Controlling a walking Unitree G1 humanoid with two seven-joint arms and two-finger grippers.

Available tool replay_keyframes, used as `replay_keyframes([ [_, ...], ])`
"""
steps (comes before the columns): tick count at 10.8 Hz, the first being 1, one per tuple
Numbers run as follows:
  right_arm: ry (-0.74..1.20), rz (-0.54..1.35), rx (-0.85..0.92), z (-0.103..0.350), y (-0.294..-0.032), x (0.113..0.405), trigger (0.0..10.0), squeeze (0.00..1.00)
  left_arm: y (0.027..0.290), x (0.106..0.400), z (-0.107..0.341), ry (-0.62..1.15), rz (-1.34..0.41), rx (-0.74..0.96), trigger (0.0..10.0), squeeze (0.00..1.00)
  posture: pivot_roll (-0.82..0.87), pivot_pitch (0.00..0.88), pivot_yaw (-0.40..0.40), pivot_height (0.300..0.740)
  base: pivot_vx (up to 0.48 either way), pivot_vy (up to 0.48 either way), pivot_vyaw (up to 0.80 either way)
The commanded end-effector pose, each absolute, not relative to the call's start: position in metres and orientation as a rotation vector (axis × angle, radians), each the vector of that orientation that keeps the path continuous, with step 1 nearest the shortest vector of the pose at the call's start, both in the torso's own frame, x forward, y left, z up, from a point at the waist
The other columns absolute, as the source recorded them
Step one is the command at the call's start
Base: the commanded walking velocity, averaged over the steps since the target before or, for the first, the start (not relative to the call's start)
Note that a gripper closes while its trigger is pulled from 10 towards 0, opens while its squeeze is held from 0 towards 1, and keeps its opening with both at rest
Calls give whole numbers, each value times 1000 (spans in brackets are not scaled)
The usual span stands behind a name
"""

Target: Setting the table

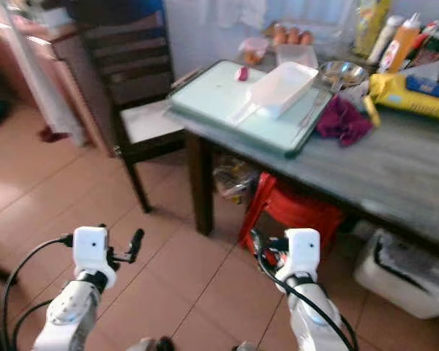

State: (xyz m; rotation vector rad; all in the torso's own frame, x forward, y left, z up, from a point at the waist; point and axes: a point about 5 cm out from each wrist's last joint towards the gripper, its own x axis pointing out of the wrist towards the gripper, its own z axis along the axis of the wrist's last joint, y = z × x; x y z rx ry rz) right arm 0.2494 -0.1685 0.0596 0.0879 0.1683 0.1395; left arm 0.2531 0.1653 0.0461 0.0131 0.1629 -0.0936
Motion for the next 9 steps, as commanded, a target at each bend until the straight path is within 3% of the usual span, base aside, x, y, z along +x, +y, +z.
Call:
replay_keyframes([
  [1, 190, 118, 89, 55, -174, 246, 10000, 0, 166, 250, 43, 186, -86, 18, 10000, 0, -74, 108, 22, 740, -435, 0, 0],
  [6, 189, 90, 108, 56, -175, 248, 10000, 0, 167, 252, 43, 192, -94, 31, 10000, 0, -80, 107, 31, 740, -449, 0, 0],
  [9, 178, 59, 91, 58, -179, 248, 10000, 0, 170, 255, 54, 127, -142, -64, 10000, 0, -83, 109, 31, 740, 0, 0, 0],
])
